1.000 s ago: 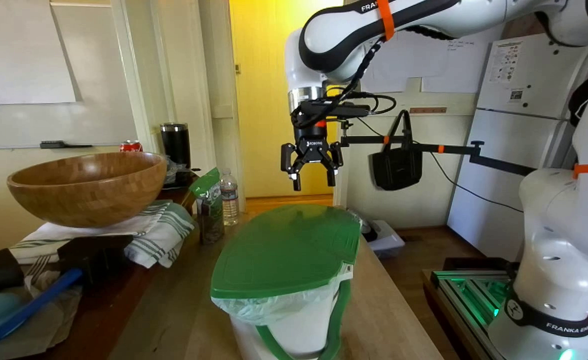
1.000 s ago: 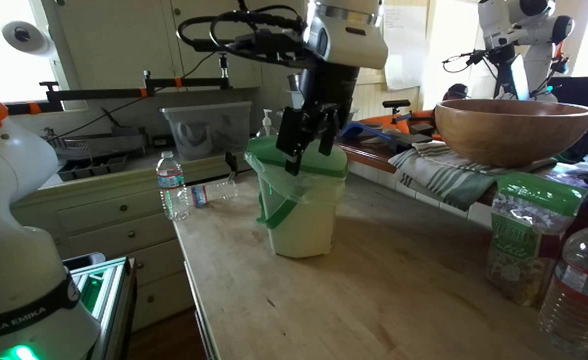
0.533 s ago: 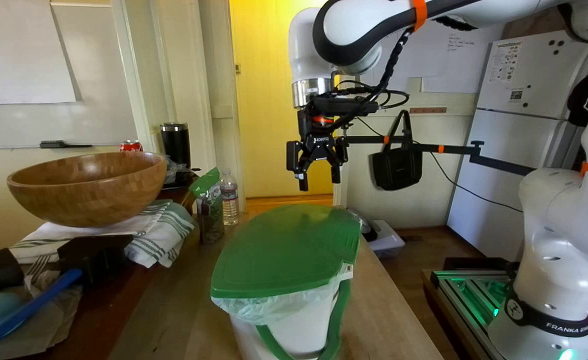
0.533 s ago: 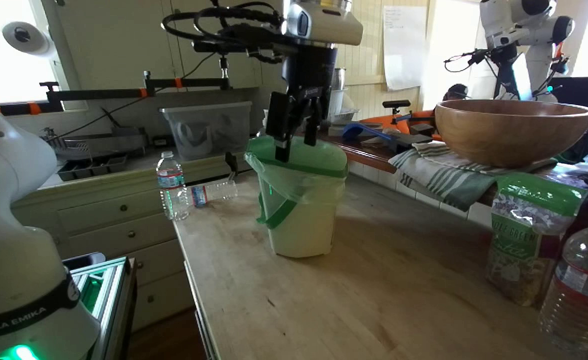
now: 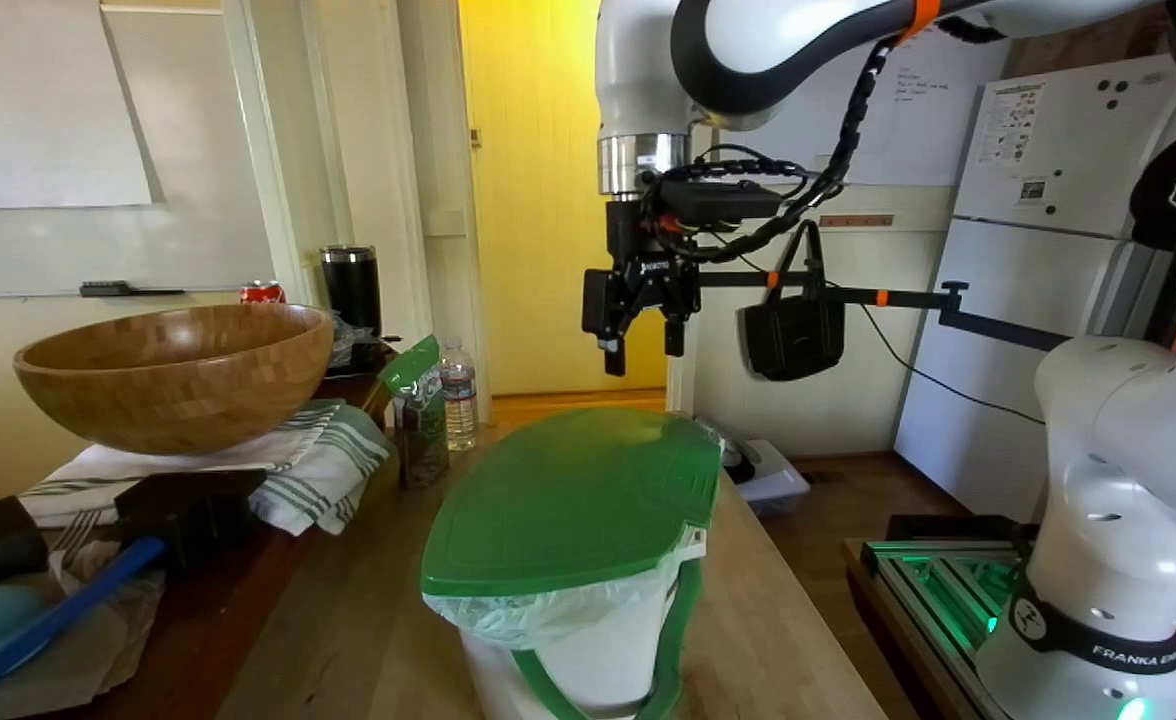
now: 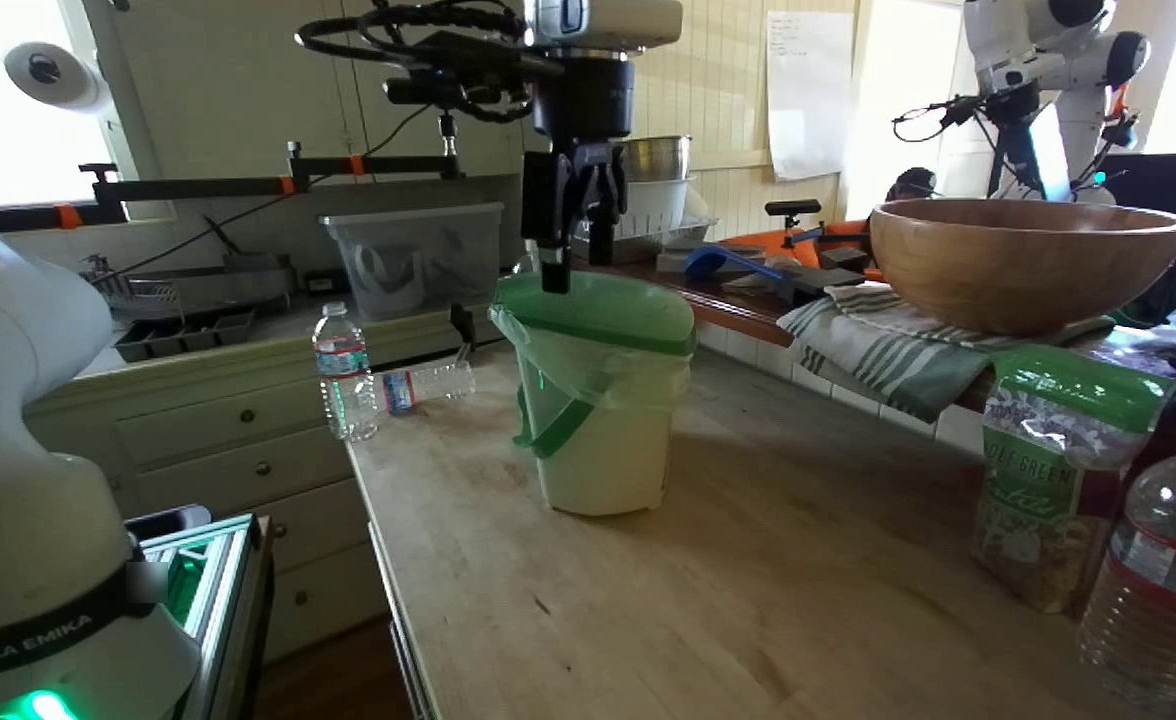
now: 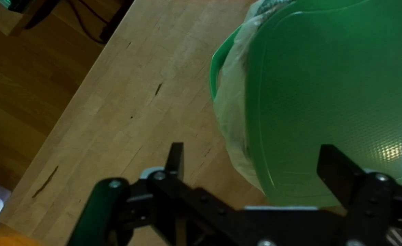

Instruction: Put the bin upright

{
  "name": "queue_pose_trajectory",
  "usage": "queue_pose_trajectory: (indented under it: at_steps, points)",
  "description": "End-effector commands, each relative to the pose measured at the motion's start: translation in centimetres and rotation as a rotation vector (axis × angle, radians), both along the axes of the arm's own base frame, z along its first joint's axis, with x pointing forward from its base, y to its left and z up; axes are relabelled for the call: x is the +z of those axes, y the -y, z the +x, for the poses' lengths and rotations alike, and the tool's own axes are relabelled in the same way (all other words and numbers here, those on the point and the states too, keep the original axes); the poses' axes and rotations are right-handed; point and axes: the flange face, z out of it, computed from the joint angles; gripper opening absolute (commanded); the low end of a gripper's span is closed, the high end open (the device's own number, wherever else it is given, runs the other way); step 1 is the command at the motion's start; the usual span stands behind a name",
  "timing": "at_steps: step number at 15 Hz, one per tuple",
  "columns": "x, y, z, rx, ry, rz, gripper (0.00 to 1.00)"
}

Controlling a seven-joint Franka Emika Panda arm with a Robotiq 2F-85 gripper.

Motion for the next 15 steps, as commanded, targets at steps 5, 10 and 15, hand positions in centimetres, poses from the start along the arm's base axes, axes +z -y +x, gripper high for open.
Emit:
queue_pose_trajectory:
  at_steps: [5, 10, 15]
  points:
    - [0.97, -0.70, -0.65, 0.032, 0.016, -0.027, 1.00]
    - [0.80, -0.72, -0.73, 0.038, 0.013, -0.027, 1.00]
    - [0.80, -0.72, -0.73, 0.039, 0.013, -0.027, 1.00]
